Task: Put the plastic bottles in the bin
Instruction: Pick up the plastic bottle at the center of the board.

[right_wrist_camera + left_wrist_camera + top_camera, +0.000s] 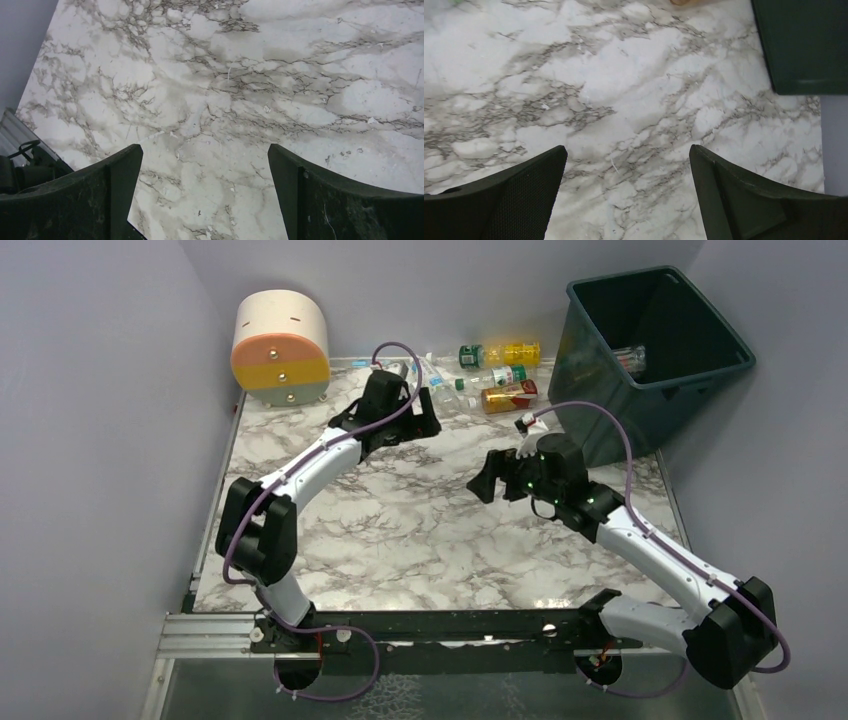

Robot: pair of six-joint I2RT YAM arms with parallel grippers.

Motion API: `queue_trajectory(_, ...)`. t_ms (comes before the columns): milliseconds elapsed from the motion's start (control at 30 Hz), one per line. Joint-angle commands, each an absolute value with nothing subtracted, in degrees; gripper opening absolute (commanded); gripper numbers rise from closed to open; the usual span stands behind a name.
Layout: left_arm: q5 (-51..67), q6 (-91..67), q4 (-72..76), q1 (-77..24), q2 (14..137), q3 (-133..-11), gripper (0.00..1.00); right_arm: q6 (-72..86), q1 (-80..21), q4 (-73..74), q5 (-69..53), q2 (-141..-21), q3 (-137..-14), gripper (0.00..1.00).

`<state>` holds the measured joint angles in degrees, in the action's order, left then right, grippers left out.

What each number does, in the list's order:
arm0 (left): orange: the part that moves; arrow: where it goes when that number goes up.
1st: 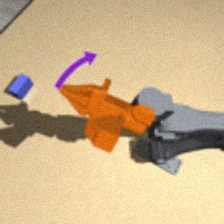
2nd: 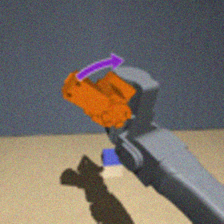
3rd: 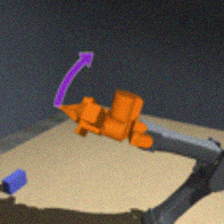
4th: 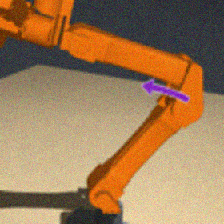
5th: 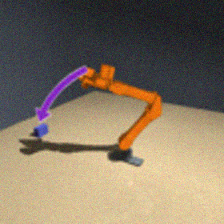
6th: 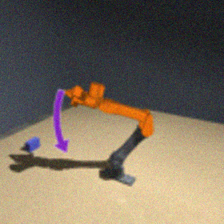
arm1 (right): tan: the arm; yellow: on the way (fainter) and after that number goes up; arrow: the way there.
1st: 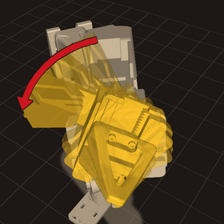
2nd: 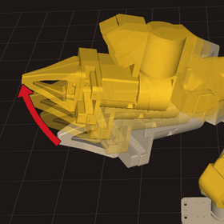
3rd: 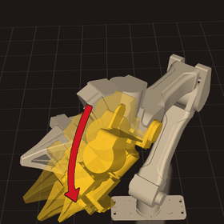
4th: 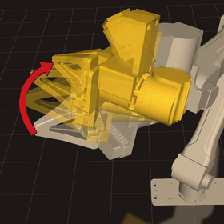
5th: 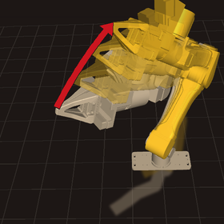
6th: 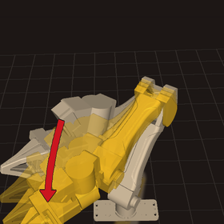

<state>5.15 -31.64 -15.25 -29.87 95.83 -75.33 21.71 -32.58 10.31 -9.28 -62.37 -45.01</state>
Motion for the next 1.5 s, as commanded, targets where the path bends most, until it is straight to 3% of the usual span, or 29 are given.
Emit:
queue_trajectory(0,2.7,-31.51,-14.34,-27.56,98.28,-79.04,0.99,21.63,-32.78,13.68,-4.62,-62.89,-49.44,0.99)
queue_trajectory(333,5.55,-32.86,-11.13,-26.9,94.86,-74.4,0.99,12.86,-31.27,24.11,10.62,-71.17,-79.08,0.99)
queue_trajectory(633,6.45,-33.79,-8.39,-25.03,91.55,-70.73,0.99,14.6,-13.09,28.24,3.24,-81.53,-95.73,0.99)
queue_trajectory(900,6.23,-35.77,-6.77,-19.57,96.59,-74.62,0.99,11.93,-8.25,31.17,3.35,-85.73,-104.68,0.99)
queue_trajectory(1033,3.35,-35.85,-7.48,-16.5,102.62,-79.44,0.99,13.93,-7.87,30.04,-5.3,-83.99,-102.15,1.0)
queue_trajectory(1267,-6.76,-27.06,-13.51,-15.73,114.86,-94.17,0.99,19.06,-7.9,24.4,-18.06,-76.46,-84.98,0.99)
queue_trajectory(1467,-11.71,-17.72,-13.23,-15.86,117.55,-100.17,0.99,23.36,-8.0,18.04,-27.75,-72.04,-71.61,0.98)
